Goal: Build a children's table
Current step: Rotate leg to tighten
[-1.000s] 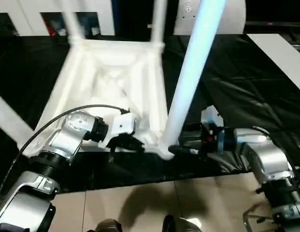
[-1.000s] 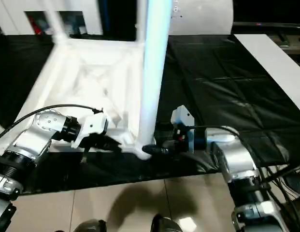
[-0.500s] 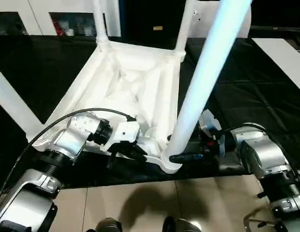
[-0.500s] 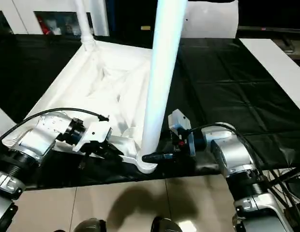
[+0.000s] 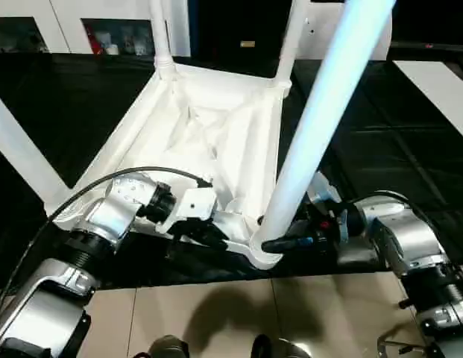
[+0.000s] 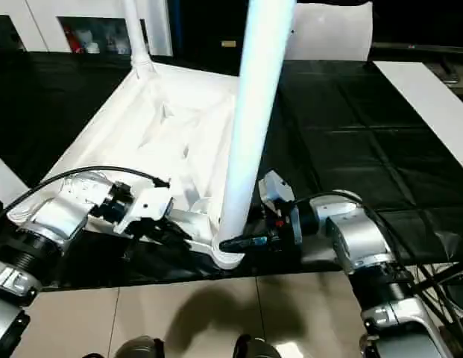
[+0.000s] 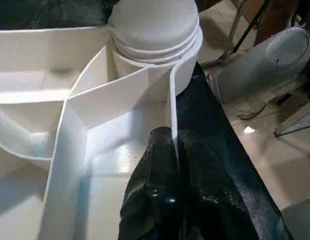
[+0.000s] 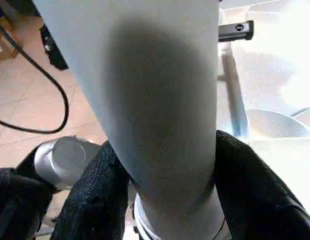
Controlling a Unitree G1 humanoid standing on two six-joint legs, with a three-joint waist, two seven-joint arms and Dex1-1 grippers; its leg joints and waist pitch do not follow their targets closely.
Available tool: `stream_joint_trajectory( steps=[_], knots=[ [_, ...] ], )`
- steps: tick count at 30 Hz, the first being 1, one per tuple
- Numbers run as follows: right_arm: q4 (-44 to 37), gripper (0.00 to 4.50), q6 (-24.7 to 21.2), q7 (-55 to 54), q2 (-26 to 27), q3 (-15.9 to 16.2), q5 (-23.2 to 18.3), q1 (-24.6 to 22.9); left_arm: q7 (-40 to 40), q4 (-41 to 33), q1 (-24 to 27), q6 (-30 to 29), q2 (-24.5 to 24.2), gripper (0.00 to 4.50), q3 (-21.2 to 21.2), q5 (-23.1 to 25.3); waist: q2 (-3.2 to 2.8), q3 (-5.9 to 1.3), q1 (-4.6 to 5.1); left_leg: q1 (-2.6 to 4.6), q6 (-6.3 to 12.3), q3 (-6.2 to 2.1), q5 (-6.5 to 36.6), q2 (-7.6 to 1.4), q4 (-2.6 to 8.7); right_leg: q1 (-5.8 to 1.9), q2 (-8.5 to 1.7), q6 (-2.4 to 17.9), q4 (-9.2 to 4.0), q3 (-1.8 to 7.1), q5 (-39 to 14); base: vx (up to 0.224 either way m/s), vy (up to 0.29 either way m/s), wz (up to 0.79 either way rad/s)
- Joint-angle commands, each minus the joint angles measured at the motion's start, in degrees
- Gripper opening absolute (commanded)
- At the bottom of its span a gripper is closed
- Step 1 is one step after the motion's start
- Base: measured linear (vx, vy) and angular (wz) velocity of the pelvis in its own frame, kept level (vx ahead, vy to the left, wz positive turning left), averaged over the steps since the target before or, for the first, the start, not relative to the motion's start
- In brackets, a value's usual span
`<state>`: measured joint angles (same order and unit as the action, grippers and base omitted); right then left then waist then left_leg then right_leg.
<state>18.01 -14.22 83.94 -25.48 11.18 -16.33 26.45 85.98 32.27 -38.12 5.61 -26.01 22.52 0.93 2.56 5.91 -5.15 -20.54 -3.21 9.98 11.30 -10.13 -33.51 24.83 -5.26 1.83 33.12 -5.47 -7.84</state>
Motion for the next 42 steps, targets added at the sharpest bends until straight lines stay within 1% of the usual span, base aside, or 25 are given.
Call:
stream_joint_trajectory(
  steps=[1, 5, 7, 9, 10, 11, 13, 14, 15, 16, 17, 18, 19, 20, 21, 22, 23, 24, 25, 27, 32, 35, 36, 38, 42],
  knots=[
    [-2.9, 2.05, -3.4, -2.6, 1.5, -0.5, -2.7, -1.4, -4.0, 1.0, 1.0, -3.2, 1.5, 0.0, 1.5, 2.4, 0.4, -3.46, 0.66, 0.23, 4.25, -0.39, 8.6, -3.19, 4.08, -3.68, -3.64, 10.2, -3.73, 3.38, -21.3, 0.0, 0.0, 0.0],
    [-3.8, 2.05, -4.1, -10.9, 4.9, -1.4, -0.8, -2.7, -9.6, 0.5, 1.1, -8.1, 3.6, 0.0, -0.5, 1.9, 0.21, -2.87, 1.06, 0.6, 2.88, -0.53, 12.8, -2.98, 4.38, -3.14, -3.76, 8.1, -4.97, 3.31, -29.1, 0.0, 0.0, 0.0],
    [-3.4, 2.05, -4.6, -18.3, 7.9, -2.0, 1.5, -2.8, -13.5, -0.2, 1.0, -12.1, 5.3, 0.0, -1.9, 1.6, 0.24, -2.23, 1.9, 0.71, 0.95, -1.25, 17.2, -2.57, 4.62, -3.01, -3.89, 4.2, -6.21, 2.57, -39.7, -0.026, 0.002, -0.02],
    [-2.4, 2.04, -6.0, -25.2, 10.8, -2.6, 3.3, -2.1, -17.1, -0.6, 0.8, -15.2, 6.9, 0.0, -2.9, 1.6, 0.15, -1.99, 2.7, 1.3, 0.09, -1.48, 19.7, -2.34, 4.42, -2.54, -3.89, 2.3, -7.06, 2.06, -44.4, -0.054, 0.007, -0.03],
    [-2.0, 2.02, -7.5, -29.6, 13.1, -3.4, 3.6, -1.6, -20.0, -0.7, 0.6, -17.3, 8.2, 0.0, -3.8, 1.7, -0.12, -1.75, 4.09, 1.15, -0.87, -2.2, 22.6, -2.18, 4.41, -2.96, -3.92, 0.2, -7.96, 0.85, -47.5, -0.057, 0.031, -0.11],
    [-2.0, 2.02, -8.1, -31.2, 13.9, -3.7, 3.6, -1.4, -21.1, -0.8, 0.5, -18.1, 8.7, 0.0, -4.2, 1.7, -0.25, -1.82, 4.59, 1.04, -0.96, -2.51, 23.5, -2.28, 4.52, -3.28, -3.92, -0.3, -8.26, 0.25, -47.4, -0.057, 0.031, -0.11],
    [-0.9, 2.01, -9.7, -38.3, 17.9, -4.9, 4.4, 0.1, -27.4, -0.1, -0.5, -21.7, 11.4, 0.0, -6.1, 1.9, -0.93, -1.7, 6.07, 0.96, -0.83, -3.21, 27.3, -3.03, 4.96, -4.11, -3.99, -0.4, -8.77, -1.24, -44.0, -0.049, 0.058, -0.12],
    [-0.4, 2.01, -10.5, -41.5, 19.9, -5.4, 4.7, 0.9, -31.0, 0.3, -1.1, -23.6, 12.8, 0.0, -7.4, 1.8, -1.47, -1.58, 6.86, 0.81, -0.99, -3.98, 31.1, -3.7, 5.71, -4.95, -3.8, -0.1, -8.7, -2.19, -40.3, -0.045, 0.06, -0.09],
    [-0.4, 2.01, -10.5, -41.5, 19.9, -5.4, 4.7, 0.9, -31.0, 0.3, -1.1, -23.6, 12.8, 0.0, -7.4, 1.8, -2.08, -1.27, 7.09, 0.94, -1.29, -4.3, 34.2, -4.36, 6.38, -5.2, -3.6, 0.6, -8.09, -2.35, -37.8, -0.059, 0.041, -0.07],
    [0.8, 2.01, -11.9, -48.3, 23.9, -6.5, 5.7, 2.6, -37.5, 0.2, -2.4, -27.4, 15.5, 0.0, -10.1, 1.7, -2.84, -0.14, 6.4, -2.07, -2.6, -5.05, 46.3, -7.5, 11.59, -7.86, -2.35, 2.8, 1.71, -0.76, -23.1, -0.084, 0.006, 0.03],
    [1.8, 2.01, -12.5, -51.9, 26.0, -7.5, 5.9, 3.8, -40.4, -0.2, -3.0, -29.1, 16.8, 0.0, -11.3, 1.8, -2.66, -0.24, 5.19, -2.71, -2.27, -4.31, 47.6, -7.73, 12.7, -8.05, -1.83, 2.9, 4.98, 0.61, -16.2, -0.084, 0.006, 0.03],
    [2.4, 2.01, -12.9, -53.7, 27.0, -8.0, 5.9, 4.4, -42.1, -0.3, -3.4, -29.7, 17.4, 0.0, -12.0, 1.8, -0.61, -0.51, 5.17, 0.76, -1.97, -2.2, 43.6, -5.36, 11.18, -4.8, -1.87, 2.2, 3.26, 3.54, -20.3, 0.01, -0.06, 0.15],
    [2.6, 2.01, -13.1, -54.5, 27.4, -8.2, 6.0, 4.7, -43.0, -0.3, -3.6, -29.9, 17.7, 0.0, -12.3, 1.9, 1.36, -0.87, 5.3, 3.13, -2.21, -1.97, 35.7, -1.91, 5.97, -1.44, -3.03, 0.2, -3.27, 4.55, -37.5, 0.056, -0.054, 0.09],
    [3.0, 2.01, -13.7, -55.9, 28.3, -8.6, 6.1, 5.1, -44.7, -0.4, -3.9, -30.5, 18.5, 0.0, -13.1, 1.9, 2.3, -1.3, 4.52, 4.25, 0.38, -1.14, 13.7, 1.74, -1.21, -0.15, -6.38, -3.2, -9.36, 5.17, -60.2, 0.03, -0.104, 0.06],
    [3.0, 2.01, -13.9, -56.1, 28.5, -8.6, 6.1, 5.2, -44.9, -0.4, -3.9, -30.6, 18.6, 0.0, -13.2, 1.9, 2.01, -1.7, 3.85, 1.6, 1.88, -1.7, 7.8, 1.32, -0.02, -3.11, -7.12, -2.7, -8.15, 7.07, -58.8, 0.042, -0.074, -0.2],
    [3.3, 2.01, -13.6, -57.3, 29.7, -8.8, 6.3, 5.5, -47.4, -1.5, -4.2, -31.8, 19.6, 0.0, -14.0, 2.4, 0.7, -1.74, 2.77, -0.77, 1.24, -2.42, 1.4, -0.52, 4.11, -4.56, -4.77, 0.0, -5.38, 4.89, -43.5, 0.078, -0.084, -0.24],
    [3.4, 2.01, -13.2, -57.3, 29.7, -8.7, 6.5, 5.4, -47.4, -1.9, -4.1, -31.8, 19.7, 0.0, -13.9, 2.5, 0.52, -1.95, 3.09, -0.65, 1.06, -2.48, 2.1, -1.17, 4.79, -4.26, -3.7, 1.9, -4.49, 4.64, -35.5, 0.105, -0.033, -0.21],
    [3.3, 2.01, -12.2, -56.9, 29.4, -8.3, 6.9, 5.1, -47.4, -2.5, -4.0, -31.8, 19.7, 0.0, -13.8, 2.6, 0.17, -2.38, 3.28, 0.09, 1.51, -2.09, 4.2, -1.73, 4.78, -3.77, -2.58, 5.6, -3.41, 4.65, -22.7, 0.061, -0.02, 0.02],
    [3.3, 2.36, -11.7, -56.6, 29.1, -8.1, 7.2, 5.0, -47.3, -2.7, -4.0, -31.7, 19.7, 0.0, -13.8, 2.6, 0.08, -2.71, 3.51, 0.57, 2.61, -1.84, 6.0, -2.06, 4.78, -3.92, -2.45, 8.8, -3.05, 4.71, -17.4, 0.05, -0.014, 0.08],
    [2.6, 2.71, -11.8, -56.6, 29.1, -8.4, 7.3, 4.4, -46.4, -3.8, -3.4, -31.2, 19.3, 0.0, -13.0, 2.7, 0.2, -2.56, 3.56, 0.24, 3.74, -1.44, 7.2, -1.81, 4.64, -4.05, -2.66, 10.9, -3.48, 4.72, -17.8, 0.052, -0.011, 0.06],
    [-0.8, 3.16, -8.3, -52.9, 24.8, -8.4, 7.5, 1.2, -40.3, -6.9, -0.9, -28.9, 15.7, 0.0, -11.0, 2.6, -0.13, -2.91, 3.24, -0.29, 4.89, -1.26, 4.4, -2.0, 4.57, -4.65, -2.79, 11.8, -3.25, 4.55, -13.5, 0.02, -0.005, 0.01],
    [-1.9, 3.25, -7.4, -50.9, 23.2, -9.0, 6.8, 0.3, -37.2, -7.6, -0.1, -27.4, 14.2, 0.0, -10.1, 2.3, -0.05, -2.68, 3.46, -0.55, 4.35, -1.26, 5.7, -1.95, 4.73, -4.85, -2.71, 10.7, -3.58, 4.48, -16.3, 0.0, 0.0, 0.0],
    [-2.7, 3.51, -6.7, -48.9, 22.0, -9.7, 5.8, -0.3, -35.0, -7.6, 0.5, -26.2, 13.1, 0.0, -9.4, 2.3, 0.12, -2.62, 3.56, -0.52, 4.0, -1.21, 6.6, -1.85, 4.71, -4.85, -2.74, 9.8, -3.9, 4.54, -18.7, 0.0, 0.0, 0.0],
    [-3.9, 3.65, -5.2, -45.1, 19.8, -10.1, 4.5, -1.3, -30.8, -7.3, 1.6, -22.5, 11.2, 0.0, -8.2, 2.1, -0.1, -2.48, 3.43, -0.41, 4.08, -1.24, 7.7, -2.04, 4.74, -4.68, -2.84, 9.0, -4.21, 4.67, -21.1, 0.0, 0.0, 0.0],
    [-5.6, 4.0, -3.8, -36.6, 14.6, -8.9, 3.8, -2.9, -23.1, -6.4, 3.2, -16.1, 7.3, 0.0, -5.6, 1.8, -0.1, -2.5, 3.43, -0.13, 3.76, -1.12, 7.7, -2.32, 4.8, -4.51, -2.47, 9.1, -4.1, 4.72, -20.0, 0.0, 0.0, 0.0]
  ],
)
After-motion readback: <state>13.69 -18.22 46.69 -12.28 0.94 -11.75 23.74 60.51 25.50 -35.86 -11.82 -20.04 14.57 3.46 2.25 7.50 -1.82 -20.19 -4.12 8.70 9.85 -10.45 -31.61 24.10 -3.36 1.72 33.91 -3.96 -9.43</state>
